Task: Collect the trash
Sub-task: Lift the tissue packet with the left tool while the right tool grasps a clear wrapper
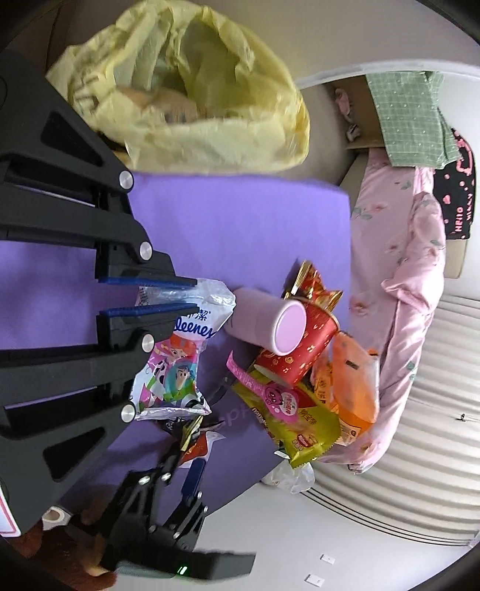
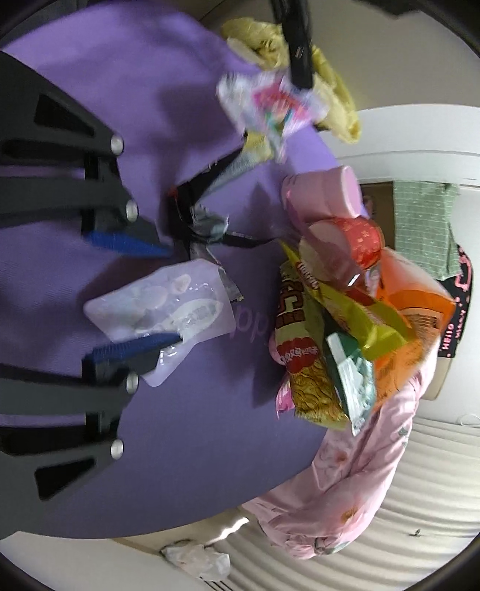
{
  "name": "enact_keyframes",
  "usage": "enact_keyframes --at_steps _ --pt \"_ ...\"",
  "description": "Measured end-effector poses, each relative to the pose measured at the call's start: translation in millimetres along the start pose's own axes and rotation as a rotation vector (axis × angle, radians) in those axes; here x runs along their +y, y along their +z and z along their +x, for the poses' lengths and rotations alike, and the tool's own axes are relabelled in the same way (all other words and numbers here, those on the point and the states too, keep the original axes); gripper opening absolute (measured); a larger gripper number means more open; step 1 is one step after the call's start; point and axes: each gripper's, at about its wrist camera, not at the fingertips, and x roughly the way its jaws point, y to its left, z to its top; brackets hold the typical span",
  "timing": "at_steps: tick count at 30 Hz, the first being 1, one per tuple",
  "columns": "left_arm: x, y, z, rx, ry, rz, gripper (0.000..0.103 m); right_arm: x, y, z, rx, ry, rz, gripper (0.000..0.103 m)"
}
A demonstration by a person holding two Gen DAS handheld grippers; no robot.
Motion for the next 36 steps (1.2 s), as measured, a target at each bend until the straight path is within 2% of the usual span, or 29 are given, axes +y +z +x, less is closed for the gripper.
enact_keyframes --at_steps 2,3,5,8,14,18,22,30,36 --pt "4 0 -7 -0.017 0.011 0.009 0.008 -2 1 3 -0.002 0.021 0.000 0.018" --pt "4 -1 -10 -0.025 0.016 0.012 0.008 -4 1 2 -0.009 0.040 0.009 0.017" --pt "4 -3 -21 -0.044 0.025 0.020 0.008 -10 3 -5 -0.033 0.073 0.045 0.008" --pt "5 -8 -35 -0.073 0.036 0.028 0.008 -16 9 -22 -0.072 0.087 0.080 0.004" --pt "9 -7 -50 -0.126 0.068 0.028 0.008 -15 30 -59 -0.154 0.088 0.082 0.004" --pt "18 -6 -57 -0.134 0.080 0.005 0.008 -11 42 -71 -0.190 0.094 0.074 0.004" --pt "24 -9 -58 -0.130 0.086 -0.011 0.008 -10 45 -75 -0.196 0.142 0.091 0.004" --pt "28 -11 -57 -0.130 0.094 -0.017 0.008 2 47 -84 -0.211 0.183 0.082 0.004" --pt "42 -6 -72 -0.167 0.148 -0.018 0.008 18 62 -91 -0.238 0.191 0.041 0.004"
